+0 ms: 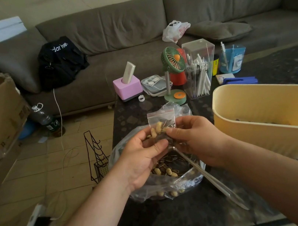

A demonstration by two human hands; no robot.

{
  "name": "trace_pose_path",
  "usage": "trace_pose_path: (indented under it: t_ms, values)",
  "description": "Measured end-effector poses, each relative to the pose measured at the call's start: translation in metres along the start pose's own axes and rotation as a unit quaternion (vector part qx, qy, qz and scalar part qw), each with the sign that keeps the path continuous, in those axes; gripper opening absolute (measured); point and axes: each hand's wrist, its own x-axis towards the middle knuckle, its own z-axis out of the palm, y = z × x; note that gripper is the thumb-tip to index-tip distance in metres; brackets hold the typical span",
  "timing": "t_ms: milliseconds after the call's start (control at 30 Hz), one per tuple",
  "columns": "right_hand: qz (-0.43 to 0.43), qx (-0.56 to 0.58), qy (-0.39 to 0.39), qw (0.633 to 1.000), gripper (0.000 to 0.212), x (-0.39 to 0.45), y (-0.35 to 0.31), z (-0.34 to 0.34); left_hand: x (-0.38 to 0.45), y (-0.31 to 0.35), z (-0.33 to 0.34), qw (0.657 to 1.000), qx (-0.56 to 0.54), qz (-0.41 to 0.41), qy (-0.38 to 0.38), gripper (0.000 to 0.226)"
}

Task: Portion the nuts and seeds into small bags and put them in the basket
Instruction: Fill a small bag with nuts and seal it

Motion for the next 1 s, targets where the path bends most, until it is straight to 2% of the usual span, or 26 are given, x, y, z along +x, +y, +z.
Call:
trace_pose_path:
  t_ms: [67,133,267,367,467,600,733,900,1000]
  values:
    - [0.016,0.006,-0.031,0.999,0.009,-0.0019,-0.0003,0.0002,-0.0003,-0.0017,0.0015,1.0,0.013,0.0,0.0,0.063]
    - [0.008,-0.002,-0.055,0.998,0.014,-0.0032,0.001,0.0006,0.0,-0.0017,0.0033,1.0,0.023,0.003,0.003,0.062]
    - [-0.035,-0.026,-0.024,0.999,0.016,-0.0036,0.0005,0.0007,0.0023,-0.0001,0.0044,1.0,0.01,-0.005,0.02,0.062]
    - [0.012,0.048,-0.054,0.997,0.022,-0.0027,0.0006,0.0,0.0027,-0.0004,0.0041,1.0,0.0,-0.018,0.018,0.058]
    - [0.052,0.006,-0.056,0.997,0.018,-0.0016,0.0012,-0.0017,0.0011,0.0002,0.0019,0.999,-0.021,-0.033,0.005,0.051]
    - [0.038,0.032,-0.051,0.997,0.04,0.0023,0.0038,-0.0049,0.0001,0.0015,0.0019,0.998,-0.042,-0.039,-0.015,0.041]
    - [0.013,0.025,-0.052,0.998,0.023,0.0038,0.0069,-0.0057,0.0007,0.0039,0.0033,0.999,-0.034,-0.04,-0.003,0.035]
    - [0.013,0.011,-0.041,0.999,0.028,0.0042,0.0082,-0.0033,0.0011,0.0039,0.0007,0.999,-0.023,-0.042,0.002,0.04]
    - [0.021,0.018,-0.036,0.999,0.022,0.0039,0.0094,-0.0017,0.0001,0.0025,0.0021,0.999,0.0,-0.047,0.002,0.037]
